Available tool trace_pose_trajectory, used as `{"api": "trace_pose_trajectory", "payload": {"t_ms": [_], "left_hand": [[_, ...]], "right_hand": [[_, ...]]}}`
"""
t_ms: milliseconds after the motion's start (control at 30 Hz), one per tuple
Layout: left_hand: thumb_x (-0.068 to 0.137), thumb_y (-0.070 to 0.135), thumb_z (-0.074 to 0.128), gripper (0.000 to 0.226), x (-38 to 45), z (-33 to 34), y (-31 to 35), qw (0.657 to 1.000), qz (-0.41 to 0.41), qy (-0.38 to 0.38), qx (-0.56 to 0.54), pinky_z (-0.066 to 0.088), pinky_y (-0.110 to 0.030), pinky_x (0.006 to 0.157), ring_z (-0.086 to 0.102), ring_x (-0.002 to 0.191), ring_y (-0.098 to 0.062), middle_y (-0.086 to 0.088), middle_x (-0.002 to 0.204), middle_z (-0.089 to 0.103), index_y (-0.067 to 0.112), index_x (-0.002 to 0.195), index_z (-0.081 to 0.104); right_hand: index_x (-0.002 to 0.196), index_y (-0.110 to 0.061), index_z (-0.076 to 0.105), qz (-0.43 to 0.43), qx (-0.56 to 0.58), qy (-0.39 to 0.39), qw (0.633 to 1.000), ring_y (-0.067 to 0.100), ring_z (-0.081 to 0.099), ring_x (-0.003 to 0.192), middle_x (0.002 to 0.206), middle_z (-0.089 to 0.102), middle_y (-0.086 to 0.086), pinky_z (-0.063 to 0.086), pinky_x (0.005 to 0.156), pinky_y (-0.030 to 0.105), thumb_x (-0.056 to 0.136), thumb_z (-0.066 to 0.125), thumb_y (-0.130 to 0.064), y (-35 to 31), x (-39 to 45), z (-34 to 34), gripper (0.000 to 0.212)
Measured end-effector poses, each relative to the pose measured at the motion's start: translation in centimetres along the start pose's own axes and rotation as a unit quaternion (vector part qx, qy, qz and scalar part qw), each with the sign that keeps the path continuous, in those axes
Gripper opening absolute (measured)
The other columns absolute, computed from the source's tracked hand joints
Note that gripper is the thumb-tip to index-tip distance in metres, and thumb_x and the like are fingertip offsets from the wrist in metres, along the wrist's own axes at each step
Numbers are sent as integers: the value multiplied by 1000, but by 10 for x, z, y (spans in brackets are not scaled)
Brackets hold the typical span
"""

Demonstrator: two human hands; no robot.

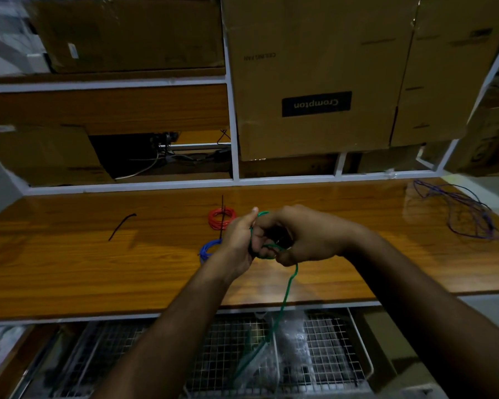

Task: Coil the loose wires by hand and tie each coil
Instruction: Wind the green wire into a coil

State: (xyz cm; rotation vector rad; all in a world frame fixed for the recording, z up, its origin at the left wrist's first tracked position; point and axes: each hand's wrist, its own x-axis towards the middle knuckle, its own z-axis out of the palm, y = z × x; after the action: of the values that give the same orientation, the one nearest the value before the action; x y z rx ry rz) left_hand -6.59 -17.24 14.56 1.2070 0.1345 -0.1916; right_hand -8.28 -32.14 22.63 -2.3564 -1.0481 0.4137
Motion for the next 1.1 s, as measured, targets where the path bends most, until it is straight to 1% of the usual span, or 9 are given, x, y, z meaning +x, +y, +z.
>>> {"api": "trace_pose_trajectory", "payload": {"t_ms": [133, 267, 433, 533, 600, 700, 833, 967, 1100], "left_hand": [[104, 24, 38, 37, -1, 4, -3, 998, 17, -20, 49, 43, -24, 42, 56, 46, -18, -8, 57, 59, 6, 81, 60], [104, 32, 36, 39, 4, 1, -6, 996, -25, -80, 28, 19, -16, 37, 29, 34, -8, -1, 50, 41, 15, 72, 49], [104, 44, 35, 39, 7, -5, -6, 987, -71, -143, -21, 18, -17, 33, 24, 35, -5, 6, 49, 29, 19, 76, 47], [103, 46, 34, 43, 7, -9, -4, 984, -92, -154, -14, 16, -17, 33, 23, 34, -4, 7, 47, 28, 18, 73, 44], [103, 48, 33, 46, 6, -13, -6, 982, -103, -159, -1, 15, -18, 34, 22, 35, -5, 7, 48, 27, 18, 69, 43], [103, 48, 32, 51, 5, -16, -11, 982, -108, -156, 0, 17, -19, 35, 22, 36, -6, 7, 47, 25, 19, 62, 38], [103, 48, 30, 58, 5, -24, -10, 983, -102, -152, -2, 20, -23, 41, 24, 39, -10, 5, 45, 24, 20, 52, 34], [100, 48, 34, 57, 12, -39, -7, 981, -115, -141, -73, 13, -20, 38, 22, 34, -8, 6, 42, 22, 21, 49, 32], [99, 51, 34, 56, 15, -47, 3, 974, -98, -150, -142, 11, -17, 38, 23, 32, -6, 7, 40, 24, 21, 52, 34]], "right_hand": [[100, -27, 67, 7, -63, 91, 994, -1, 62, 99, 105, 64, -15, 59, 80, 25, 82, 74, -6, 7, 6, -7, 29], [87, -19, 66, 0, -145, 190, 971, -2, 62, 81, 92, 67, -11, 56, 70, 19, 79, 78, -8, 6, 9, -14, 19], [93, -27, 50, 86, -459, 197, 862, 18, 54, 70, 76, 54, -5, 40, 60, 29, 89, 63, -52, 6, 10, -23, 29], [102, -25, 56, 58, -505, 209, 836, 17, 58, 66, 76, 57, -5, 40, 54, 28, 95, 51, -53, 19, 11, -26, 29], [104, -28, 59, 40, -470, 228, 852, 15, 60, 68, 79, 60, -6, 40, 54, 27, 99, 50, -46, 29, 9, -32, 21], [98, -28, 63, 73, -257, 231, 936, 8, 60, 71, 77, 60, -11, 44, 59, 26, 99, 52, -38, 43, 5, -45, 15], [92, -15, 71, 91, 46, 69, 992, 3, 47, 53, 63, 54, -10, 37, 53, 21, 95, 64, -26, 66, -7, -44, 14], [109, 0, 67, 54, 330, 139, 932, 10, 42, 53, 62, 49, -4, 36, 49, 22, 96, 56, -13, 93, -19, -34, 21], [104, -8, 69, 128, 384, 289, 867, 9, 41, 46, 65, 49, 0, 33, 43, 22, 99, 57, -19, 120, -15, -13, 17]]}}
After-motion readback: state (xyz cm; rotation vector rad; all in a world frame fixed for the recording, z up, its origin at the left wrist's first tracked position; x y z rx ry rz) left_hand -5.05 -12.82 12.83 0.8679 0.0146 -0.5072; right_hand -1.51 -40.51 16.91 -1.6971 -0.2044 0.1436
